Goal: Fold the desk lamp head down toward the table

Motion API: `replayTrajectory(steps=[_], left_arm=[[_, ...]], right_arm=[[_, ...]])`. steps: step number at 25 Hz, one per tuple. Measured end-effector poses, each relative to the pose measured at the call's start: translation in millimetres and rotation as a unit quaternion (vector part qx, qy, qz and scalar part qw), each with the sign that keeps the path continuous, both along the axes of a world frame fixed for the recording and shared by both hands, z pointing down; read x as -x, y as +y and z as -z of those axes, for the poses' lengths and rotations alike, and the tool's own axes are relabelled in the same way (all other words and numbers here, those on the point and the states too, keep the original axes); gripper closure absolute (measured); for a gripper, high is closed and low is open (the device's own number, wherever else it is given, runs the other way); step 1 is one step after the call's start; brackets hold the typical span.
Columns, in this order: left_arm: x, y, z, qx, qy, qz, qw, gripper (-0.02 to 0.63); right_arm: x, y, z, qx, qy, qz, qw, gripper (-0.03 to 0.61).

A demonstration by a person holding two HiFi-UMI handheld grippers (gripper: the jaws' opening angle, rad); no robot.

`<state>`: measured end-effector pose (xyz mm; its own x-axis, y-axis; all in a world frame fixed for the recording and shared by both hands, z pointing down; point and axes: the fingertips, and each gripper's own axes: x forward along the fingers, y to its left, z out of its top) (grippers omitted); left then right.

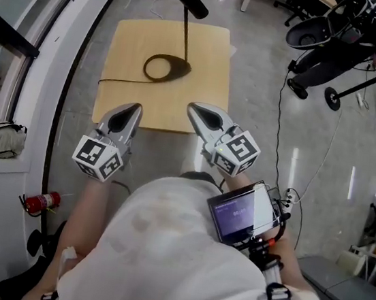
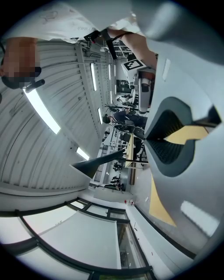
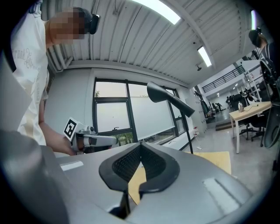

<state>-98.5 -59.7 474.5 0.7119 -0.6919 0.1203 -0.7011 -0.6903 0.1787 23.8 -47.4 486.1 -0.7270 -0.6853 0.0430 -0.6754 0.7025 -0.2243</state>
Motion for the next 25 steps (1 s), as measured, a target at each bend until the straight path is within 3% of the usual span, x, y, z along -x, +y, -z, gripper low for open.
replayTrajectory(steps=[12, 25], left_arm=[[-46, -59, 14, -0.017, -0.018, 0.041, 0.9989, 0.612], [-55, -105, 30, -0.029, -0.037, 0.07, 0.9964, 0.612]], right_arm=[[-44, -58, 4, -0.009, 0.004, 0.035, 0.999, 0.566], [-65, -99, 6, -0.018, -0.007, 0.04, 0.999, 0.566]])
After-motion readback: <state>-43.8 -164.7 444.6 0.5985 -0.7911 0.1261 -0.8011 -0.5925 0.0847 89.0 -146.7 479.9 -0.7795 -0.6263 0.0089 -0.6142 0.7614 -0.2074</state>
